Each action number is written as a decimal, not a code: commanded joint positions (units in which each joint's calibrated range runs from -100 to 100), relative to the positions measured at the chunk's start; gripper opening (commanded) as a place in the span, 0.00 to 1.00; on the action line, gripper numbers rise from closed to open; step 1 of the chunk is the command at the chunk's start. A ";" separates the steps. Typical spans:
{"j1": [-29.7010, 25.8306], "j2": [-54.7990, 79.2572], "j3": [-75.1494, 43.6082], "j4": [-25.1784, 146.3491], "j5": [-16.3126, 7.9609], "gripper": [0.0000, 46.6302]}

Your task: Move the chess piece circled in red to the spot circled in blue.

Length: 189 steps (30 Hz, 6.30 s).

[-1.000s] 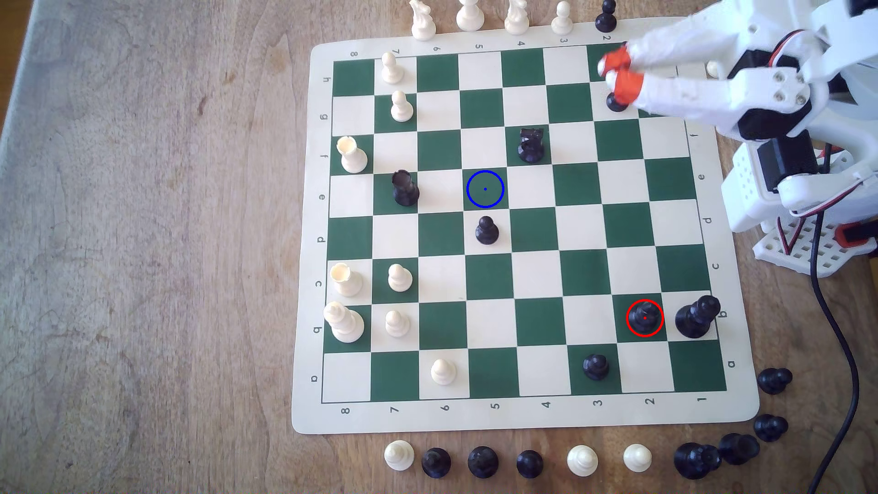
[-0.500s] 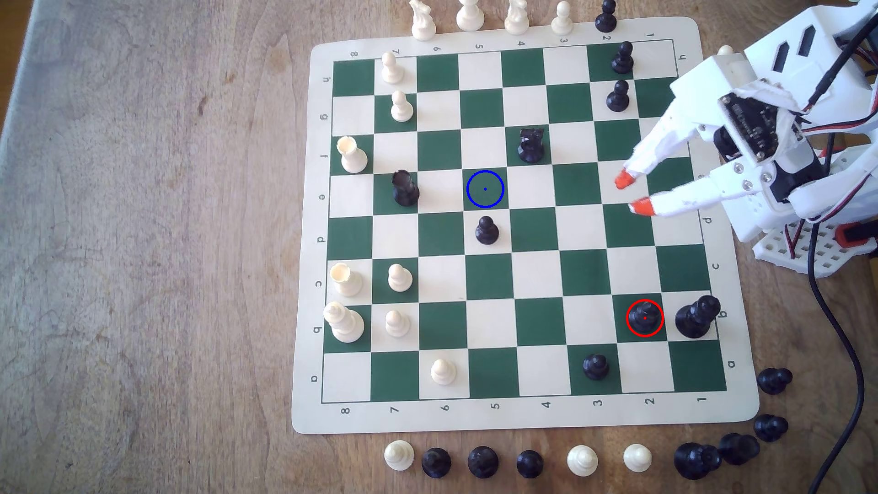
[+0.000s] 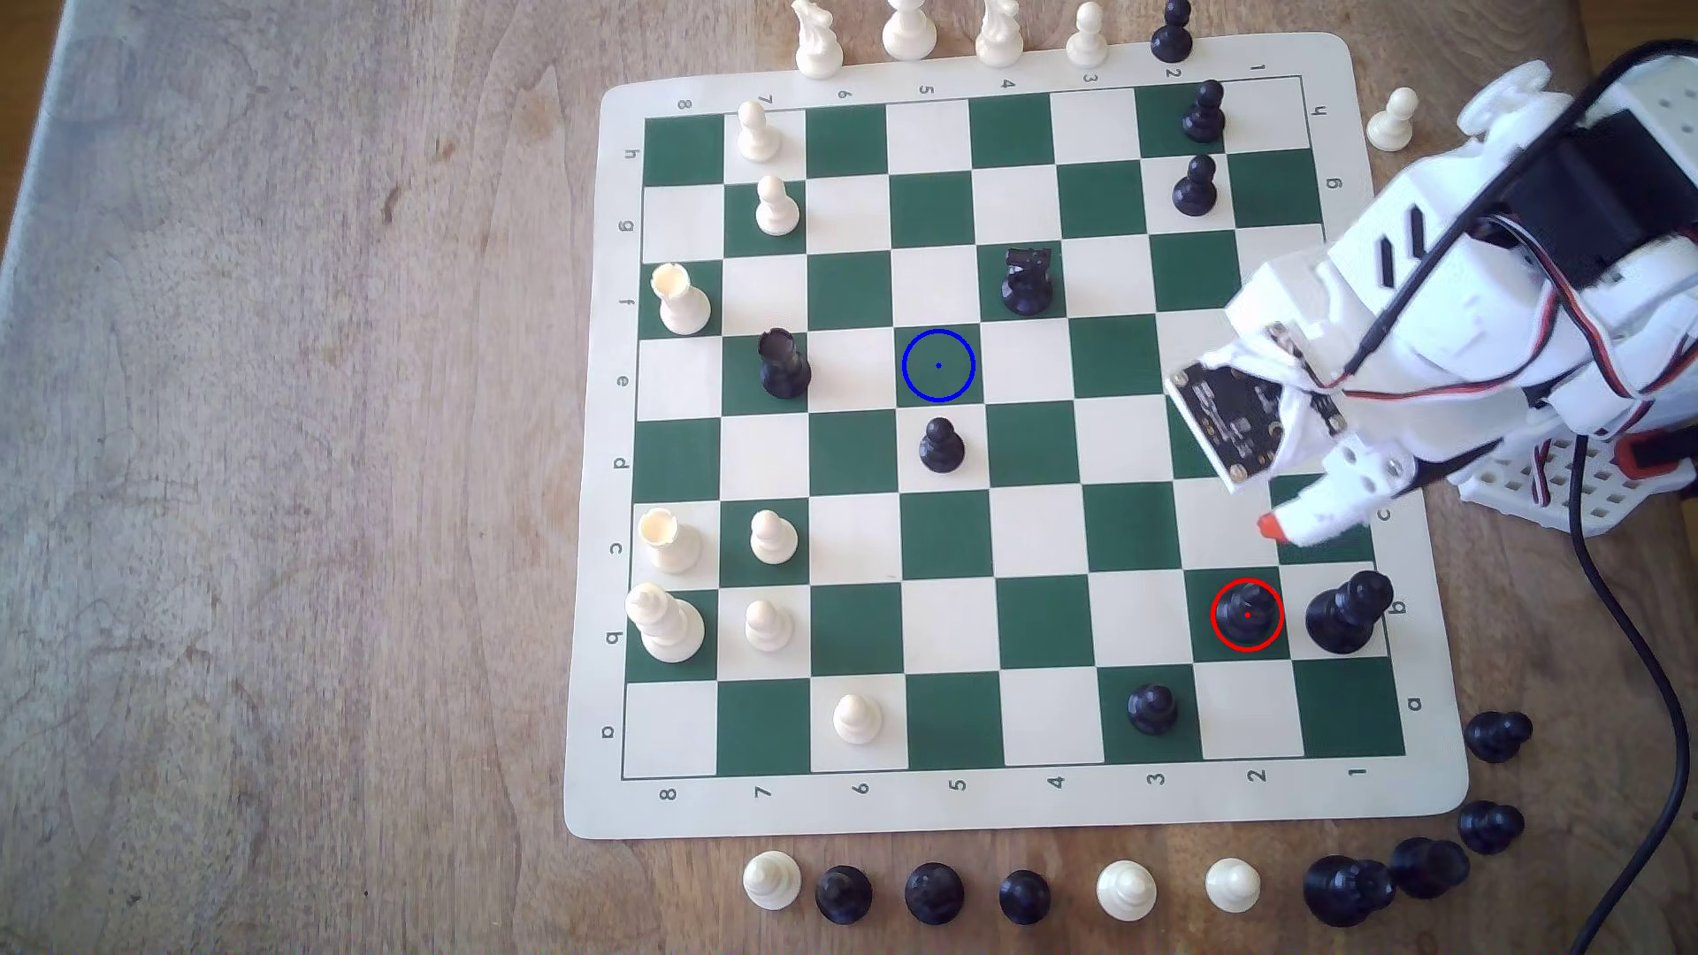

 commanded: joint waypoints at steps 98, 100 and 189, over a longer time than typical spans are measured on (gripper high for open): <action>15.37 35.05 -32.63 -0.62 -1.81 0.01; 18.50 37.51 -35.17 -1.27 -1.22 0.01; 29.22 62.72 -37.71 -15.52 -0.20 0.01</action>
